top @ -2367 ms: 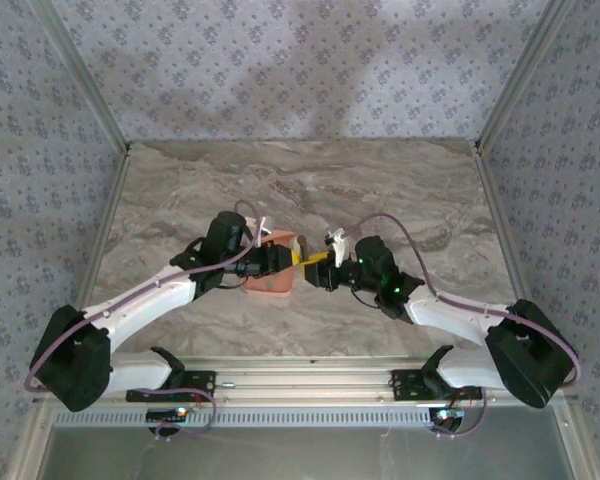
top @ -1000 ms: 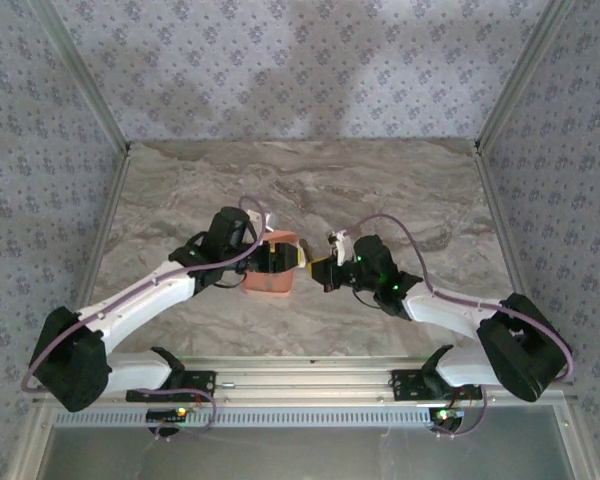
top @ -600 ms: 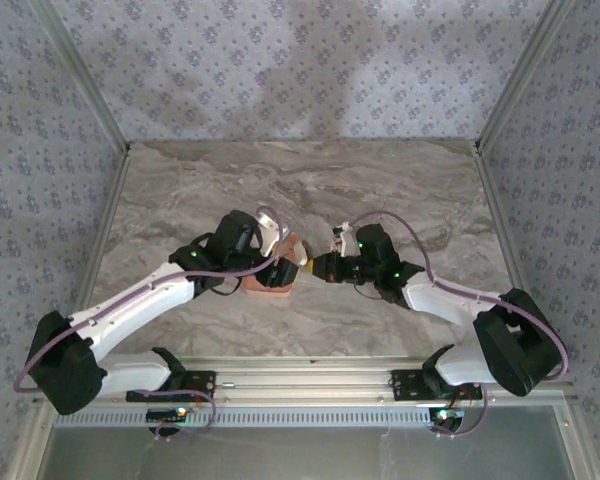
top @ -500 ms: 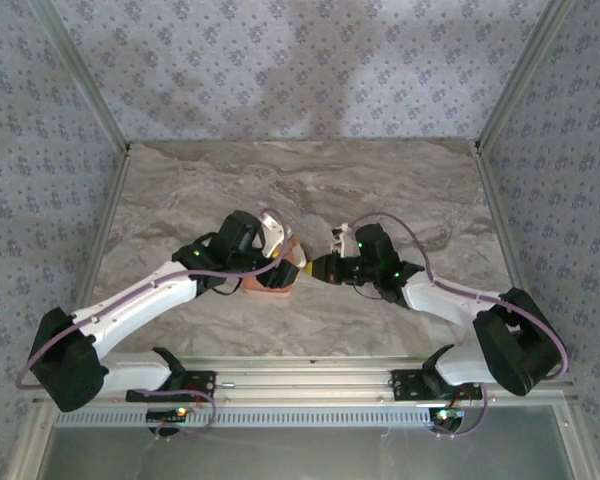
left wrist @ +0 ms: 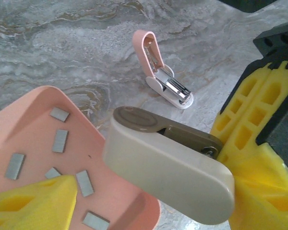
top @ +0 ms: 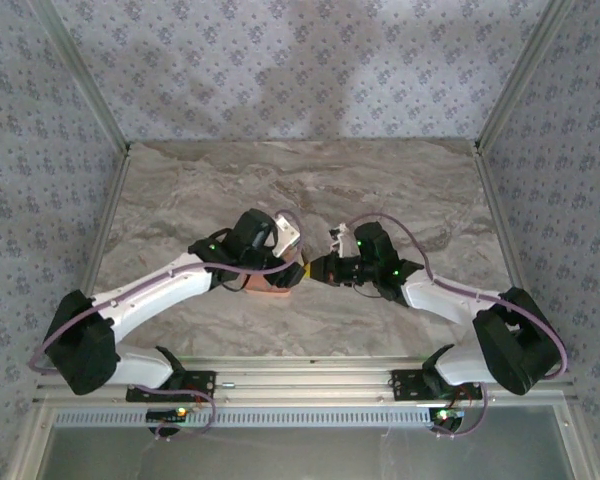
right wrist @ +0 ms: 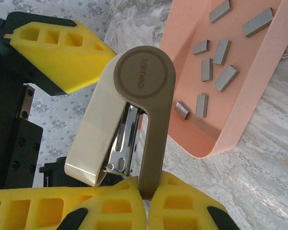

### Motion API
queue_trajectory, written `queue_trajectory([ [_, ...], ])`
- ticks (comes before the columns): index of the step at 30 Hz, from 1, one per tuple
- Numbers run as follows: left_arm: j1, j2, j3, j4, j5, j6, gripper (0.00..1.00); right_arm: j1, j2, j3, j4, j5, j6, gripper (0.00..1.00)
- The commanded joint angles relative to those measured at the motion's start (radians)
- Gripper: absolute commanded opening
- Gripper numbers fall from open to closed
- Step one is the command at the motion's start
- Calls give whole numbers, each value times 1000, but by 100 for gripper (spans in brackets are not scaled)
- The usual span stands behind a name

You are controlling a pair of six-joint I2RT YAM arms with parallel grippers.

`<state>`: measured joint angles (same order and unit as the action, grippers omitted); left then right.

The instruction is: Load the staples into the stapler

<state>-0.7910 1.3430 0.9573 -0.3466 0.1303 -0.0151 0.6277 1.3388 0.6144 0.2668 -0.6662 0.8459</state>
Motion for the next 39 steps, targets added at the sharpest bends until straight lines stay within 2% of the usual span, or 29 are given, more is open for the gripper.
queue_trajectory([
  [1, -3, -20, 34, -5, -101, 17, 78, -4, -16, 10, -37, -26, -15, 0],
  [6, 23, -43, 37, -20, -139, 33, 78, -5, -28, -9, -63, -31, -30, 0],
  [17, 98, -90, 35, -28, -123, 43, 78, -3, -43, -32, -86, -31, -45, 0],
  [23, 171, -85, 24, -1, -105, 13, 79, -1, -70, -63, -22, -73, -31, 0],
  [27, 233, -101, -9, 77, 38, -58, 79, -23, -73, -88, 11, -54, 19, 0],
  [31, 287, -142, -81, 209, 233, -169, 79, -55, -54, -118, 145, -72, 73, 0],
  [35, 303, -176, -177, 389, 389, -267, 79, -66, -24, -127, 263, -105, 98, 0],
  [39, 304, -171, -241, 558, 490, -339, 78, -69, 3, -133, 396, -143, 131, 0],
])
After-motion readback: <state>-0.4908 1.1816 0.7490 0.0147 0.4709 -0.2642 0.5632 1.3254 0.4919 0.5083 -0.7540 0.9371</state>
